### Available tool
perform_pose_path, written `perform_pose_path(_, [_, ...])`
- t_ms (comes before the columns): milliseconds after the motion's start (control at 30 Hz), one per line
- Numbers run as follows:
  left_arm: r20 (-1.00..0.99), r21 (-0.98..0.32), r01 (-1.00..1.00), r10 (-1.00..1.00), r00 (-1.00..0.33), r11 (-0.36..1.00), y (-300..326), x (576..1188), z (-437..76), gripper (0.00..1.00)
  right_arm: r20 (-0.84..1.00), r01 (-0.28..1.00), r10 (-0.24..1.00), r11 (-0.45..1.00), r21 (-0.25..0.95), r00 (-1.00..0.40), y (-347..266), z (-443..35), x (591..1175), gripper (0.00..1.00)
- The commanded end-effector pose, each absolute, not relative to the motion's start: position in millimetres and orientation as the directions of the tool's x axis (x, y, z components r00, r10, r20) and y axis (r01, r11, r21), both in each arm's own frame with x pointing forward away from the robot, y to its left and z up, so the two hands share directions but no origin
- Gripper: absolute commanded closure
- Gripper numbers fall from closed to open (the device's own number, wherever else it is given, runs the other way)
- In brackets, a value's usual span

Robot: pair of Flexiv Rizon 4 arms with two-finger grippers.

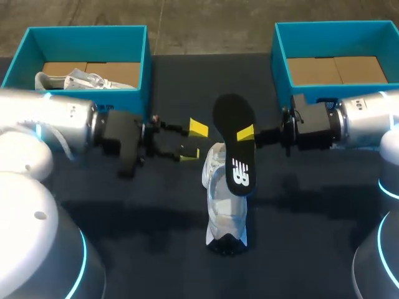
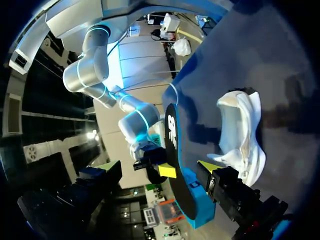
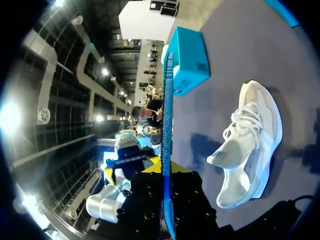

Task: Take the shoe out of the shoebox, open the shoe tongue, remove and reinsert the insole, then place the shoe into the shoebox

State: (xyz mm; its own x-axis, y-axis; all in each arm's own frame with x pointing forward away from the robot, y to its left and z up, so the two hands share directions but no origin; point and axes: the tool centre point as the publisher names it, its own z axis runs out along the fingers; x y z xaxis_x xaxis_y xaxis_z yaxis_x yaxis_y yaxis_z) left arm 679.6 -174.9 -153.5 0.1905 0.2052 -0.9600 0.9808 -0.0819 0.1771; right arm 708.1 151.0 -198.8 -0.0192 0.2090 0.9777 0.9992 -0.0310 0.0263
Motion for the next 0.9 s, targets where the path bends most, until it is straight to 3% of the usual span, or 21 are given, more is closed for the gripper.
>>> perform_pose_path(33, [-0.892, 0.183, 0.974, 0.394, 0.221, -0.132, -146, 679, -123, 0.00, 0.979, 0.999, 0.202, -0.032, 0.030, -0.023, 153, -203, 708, 1.00])
perform_pose_path(267, [-0.796, 0.149, 0.965, 0.554, 0.246, -0.214, -140, 685, -104, 0.00, 0.979, 0.999, 0.201, -0.024, 0.033, -0.028, 155, -205, 708, 1.00])
perform_pose_path(900, [-0.767, 0.106, 0.976, 0.609, 0.202, -0.190, -146, 696, -101, 0.00, 0.979, 0.999, 0.201, -0.024, 0.033, -0.028, 155, -205, 708, 1.00])
